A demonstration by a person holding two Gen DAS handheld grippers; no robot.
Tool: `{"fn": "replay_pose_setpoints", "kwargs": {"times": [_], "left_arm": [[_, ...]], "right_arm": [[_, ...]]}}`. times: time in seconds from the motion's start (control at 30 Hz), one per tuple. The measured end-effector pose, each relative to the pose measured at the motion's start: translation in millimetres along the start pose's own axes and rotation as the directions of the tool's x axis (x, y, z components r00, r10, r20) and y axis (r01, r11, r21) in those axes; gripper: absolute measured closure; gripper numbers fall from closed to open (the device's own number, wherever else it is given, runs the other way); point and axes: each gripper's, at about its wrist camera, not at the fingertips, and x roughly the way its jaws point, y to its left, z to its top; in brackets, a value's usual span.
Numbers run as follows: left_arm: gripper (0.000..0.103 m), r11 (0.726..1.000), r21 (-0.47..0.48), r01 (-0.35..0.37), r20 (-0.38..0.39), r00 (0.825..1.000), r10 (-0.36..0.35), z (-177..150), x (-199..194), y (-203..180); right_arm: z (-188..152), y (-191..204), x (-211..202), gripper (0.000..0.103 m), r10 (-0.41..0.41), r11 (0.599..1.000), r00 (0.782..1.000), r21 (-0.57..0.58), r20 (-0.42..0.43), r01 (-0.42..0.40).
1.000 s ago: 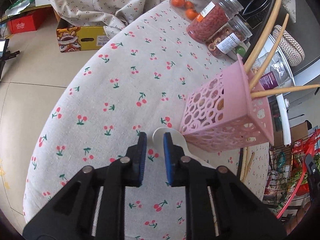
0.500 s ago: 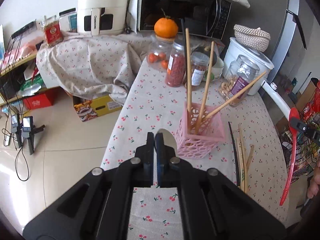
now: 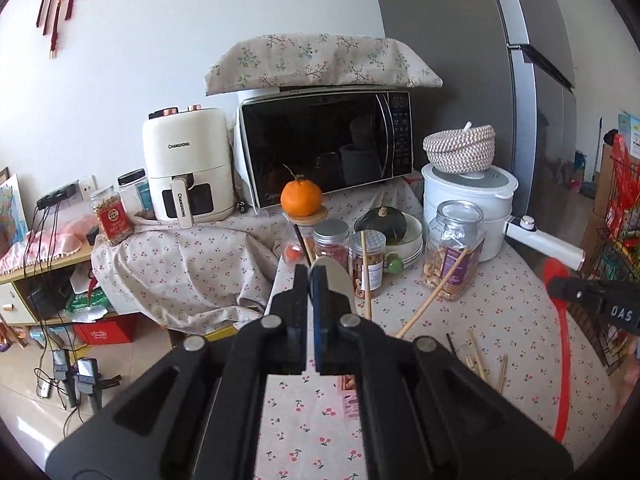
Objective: Organize utensils
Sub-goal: 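Lower the white spoon into the pink holder and open the left tool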
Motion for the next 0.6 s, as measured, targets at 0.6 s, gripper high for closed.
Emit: {"fn": "replay_pose_setpoints", "kwargs": {"times": [0.6], "left_arm": [[0.095,0.991,0.101,0.084,-0.181,0.981,-0.065,-23,61,-34]], "right_arm": [[6,24,6,0.098,0.037,0.999,0.997,0.025,0.072,-0.039]]}}
